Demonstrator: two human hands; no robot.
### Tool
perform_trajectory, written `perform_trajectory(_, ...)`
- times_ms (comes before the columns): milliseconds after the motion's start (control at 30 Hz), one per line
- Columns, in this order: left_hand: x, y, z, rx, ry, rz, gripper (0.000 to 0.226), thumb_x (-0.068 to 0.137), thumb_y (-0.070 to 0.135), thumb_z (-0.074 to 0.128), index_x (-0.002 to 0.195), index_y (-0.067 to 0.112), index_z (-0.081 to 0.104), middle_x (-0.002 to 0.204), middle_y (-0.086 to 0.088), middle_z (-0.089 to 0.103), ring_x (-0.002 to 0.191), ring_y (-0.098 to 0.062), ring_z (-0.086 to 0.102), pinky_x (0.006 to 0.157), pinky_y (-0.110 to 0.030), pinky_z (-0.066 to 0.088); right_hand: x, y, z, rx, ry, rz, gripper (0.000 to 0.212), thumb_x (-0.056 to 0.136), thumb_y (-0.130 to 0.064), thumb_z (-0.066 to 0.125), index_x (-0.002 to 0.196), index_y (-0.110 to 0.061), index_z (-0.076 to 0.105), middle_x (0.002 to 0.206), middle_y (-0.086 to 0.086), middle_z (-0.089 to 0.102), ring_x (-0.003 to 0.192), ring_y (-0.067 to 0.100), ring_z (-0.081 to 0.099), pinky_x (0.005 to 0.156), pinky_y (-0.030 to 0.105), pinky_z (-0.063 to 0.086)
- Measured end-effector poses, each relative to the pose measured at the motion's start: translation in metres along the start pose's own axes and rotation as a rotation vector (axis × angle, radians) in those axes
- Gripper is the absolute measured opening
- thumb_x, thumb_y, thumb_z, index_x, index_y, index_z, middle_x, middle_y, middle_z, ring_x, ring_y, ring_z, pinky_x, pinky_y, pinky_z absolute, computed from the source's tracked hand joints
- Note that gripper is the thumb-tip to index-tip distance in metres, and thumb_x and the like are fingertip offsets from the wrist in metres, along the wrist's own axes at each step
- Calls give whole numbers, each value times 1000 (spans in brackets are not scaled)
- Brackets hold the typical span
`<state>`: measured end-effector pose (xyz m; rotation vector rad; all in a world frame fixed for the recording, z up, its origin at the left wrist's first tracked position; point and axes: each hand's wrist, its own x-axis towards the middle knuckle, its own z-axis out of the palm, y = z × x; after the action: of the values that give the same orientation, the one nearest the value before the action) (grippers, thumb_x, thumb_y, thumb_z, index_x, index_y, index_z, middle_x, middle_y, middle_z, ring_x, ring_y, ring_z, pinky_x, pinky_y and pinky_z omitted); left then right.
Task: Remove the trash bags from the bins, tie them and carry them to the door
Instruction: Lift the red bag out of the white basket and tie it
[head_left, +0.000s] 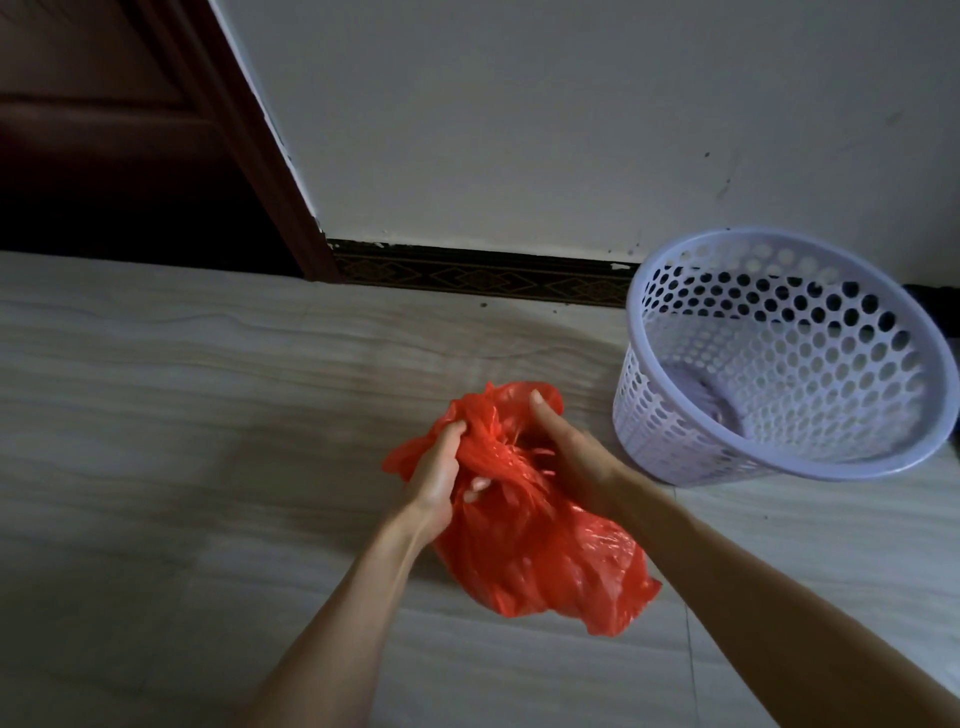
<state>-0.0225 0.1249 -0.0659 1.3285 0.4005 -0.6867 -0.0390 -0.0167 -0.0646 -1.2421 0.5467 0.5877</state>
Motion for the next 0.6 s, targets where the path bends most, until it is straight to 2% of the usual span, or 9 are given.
perform_trajectory(100,-8,3,0,195,-60,29,64,96,36,34,37,16,50,28,0,42,25,-7,38,31,-13,26,6,-7,2,82,-34,50,87,57,-74,60,113,-7,62,116,17,64,106,23,58,101,40,43)
perform_trajectory(133,-10,4,-1,269,-87,21,66,96,37,34,37,14,52,29,0,45,27,-7,42,33,-13,29,8,-9,4,162,-14,48,77,61,-67,65,110,-8,63,112,15,66,104,24,60,98,40,46)
perform_trajectory(200,-15,6,-4,326,-123,3,69,96,39,35,36,13,55,31,-1,50,29,-8,46,34,-13,32,12,-12,6,348,73,5,40,78,-42,65,99,-9,64,97,14,67,89,25,65,86,39,52)
perform_trajectory(267,-15,8,-5,241,-132,-29,63,96,39,35,43,13,58,33,-3,52,27,-9,46,30,-11,29,12,-17,6,412,157,-63,13,88,-20,55,88,-8,61,79,12,63,66,21,64,66,33,52)
perform_trajectory(300,-13,8,-7,148,-121,-52,60,97,38,35,49,11,59,34,-4,53,26,-9,46,28,-10,28,11,-18,5,410,165,-101,12,89,-14,50,86,-7,60,75,11,63,60,20,63,61,31,51)
perform_trajectory(433,-11,11,-16,-229,-168,-170,50,97,44,27,84,11,63,52,-12,65,25,-8,42,31,-10,34,-6,-26,5,336,118,-180,35,91,-8,29,91,-14,63,59,2,63,52,14,57,45,23,44)
perform_trajectory(500,-11,11,-19,-310,-187,-176,54,96,48,24,94,11,63,62,-14,70,32,-10,50,39,-15,43,-14,-32,8,243,85,-225,40,87,-7,25,90,-15,65,57,1,55,52,12,46,46,20,36)
perform_trajectory(567,-9,13,-18,-369,-188,-163,65,94,50,23,87,6,71,65,-14,72,45,-14,63,49,-22,53,-21,-38,13,254,30,-245,35,80,-3,32,66,-12,63,56,1,57,61,14,47,56,23,39)
perform_trajectory(600,-8,15,-17,-411,-173,-143,69,94,50,24,78,5,74,62,-13,71,46,-14,63,49,-23,55,-24,-39,13,238,-19,-262,27,71,-3,40,55,-13,59,55,1,57,63,15,48,58,23,42)
